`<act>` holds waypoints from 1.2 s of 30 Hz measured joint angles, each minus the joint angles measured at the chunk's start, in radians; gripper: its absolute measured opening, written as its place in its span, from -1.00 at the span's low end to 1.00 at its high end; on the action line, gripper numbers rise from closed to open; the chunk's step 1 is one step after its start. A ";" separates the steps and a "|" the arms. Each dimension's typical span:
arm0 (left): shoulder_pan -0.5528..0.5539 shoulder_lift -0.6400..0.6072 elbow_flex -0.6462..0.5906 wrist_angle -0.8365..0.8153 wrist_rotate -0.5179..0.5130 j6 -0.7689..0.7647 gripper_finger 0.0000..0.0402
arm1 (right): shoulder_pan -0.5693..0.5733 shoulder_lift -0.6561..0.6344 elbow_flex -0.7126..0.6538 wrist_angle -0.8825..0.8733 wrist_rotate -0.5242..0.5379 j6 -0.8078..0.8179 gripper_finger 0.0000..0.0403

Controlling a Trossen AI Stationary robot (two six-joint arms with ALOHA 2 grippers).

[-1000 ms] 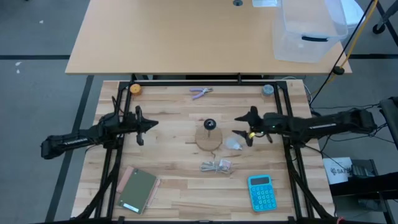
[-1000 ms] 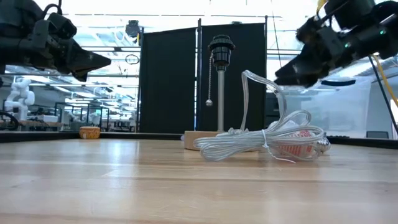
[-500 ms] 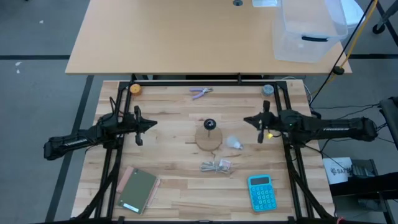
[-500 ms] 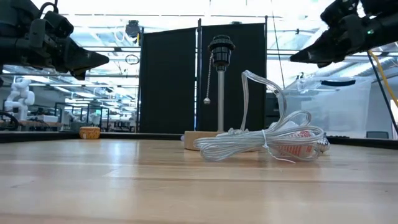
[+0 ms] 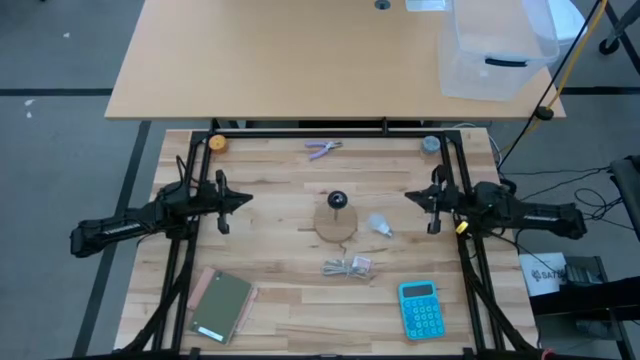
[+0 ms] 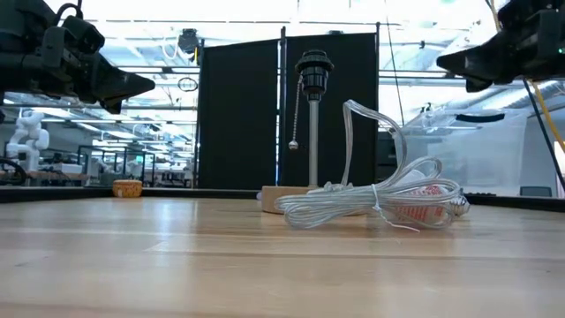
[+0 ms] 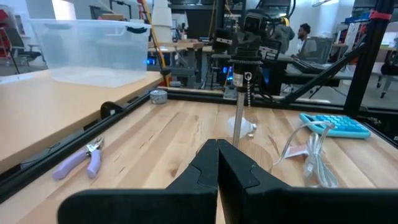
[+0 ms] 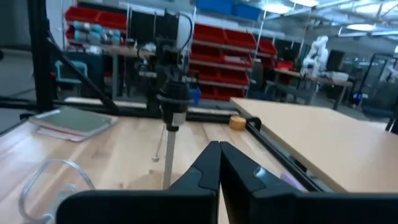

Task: Screw lightbulb
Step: Return to Home Position

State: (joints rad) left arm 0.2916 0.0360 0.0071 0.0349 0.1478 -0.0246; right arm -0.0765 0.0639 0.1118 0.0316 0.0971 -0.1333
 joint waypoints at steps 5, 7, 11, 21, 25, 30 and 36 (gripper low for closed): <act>0.000 0.000 0.000 0.000 0.000 0.000 -1.00 | 0.000 -0.064 -0.074 0.020 -0.040 0.001 -1.00; 0.000 0.000 0.000 0.000 0.000 0.000 -1.00 | 0.000 -0.063 -0.100 0.045 -0.046 0.014 -1.00; 0.000 0.001 0.000 0.000 -0.002 -0.008 -1.00 | 0.000 -0.063 -0.099 0.019 -0.048 0.019 -1.00; 0.000 0.001 0.000 0.001 -0.032 -0.019 -1.00 | 0.000 -0.061 -0.097 -0.004 -0.050 -0.010 -1.00; 0.000 0.001 0.000 0.000 -0.054 -0.019 -1.00 | 0.000 -0.061 -0.097 -0.004 -0.050 -0.011 -1.00; 0.000 0.001 0.000 0.000 -0.084 -0.011 -1.00 | 0.000 -0.060 -0.097 -0.005 -0.049 0.001 -1.00; 0.000 0.001 0.000 -0.009 -0.089 -0.010 -1.00 | 0.000 -0.060 -0.097 -0.005 -0.048 0.066 -1.00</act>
State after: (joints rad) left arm 0.2916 0.0368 0.0071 0.0254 0.0589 -0.0341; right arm -0.0765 0.0044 0.0147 0.0263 0.0494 -0.0673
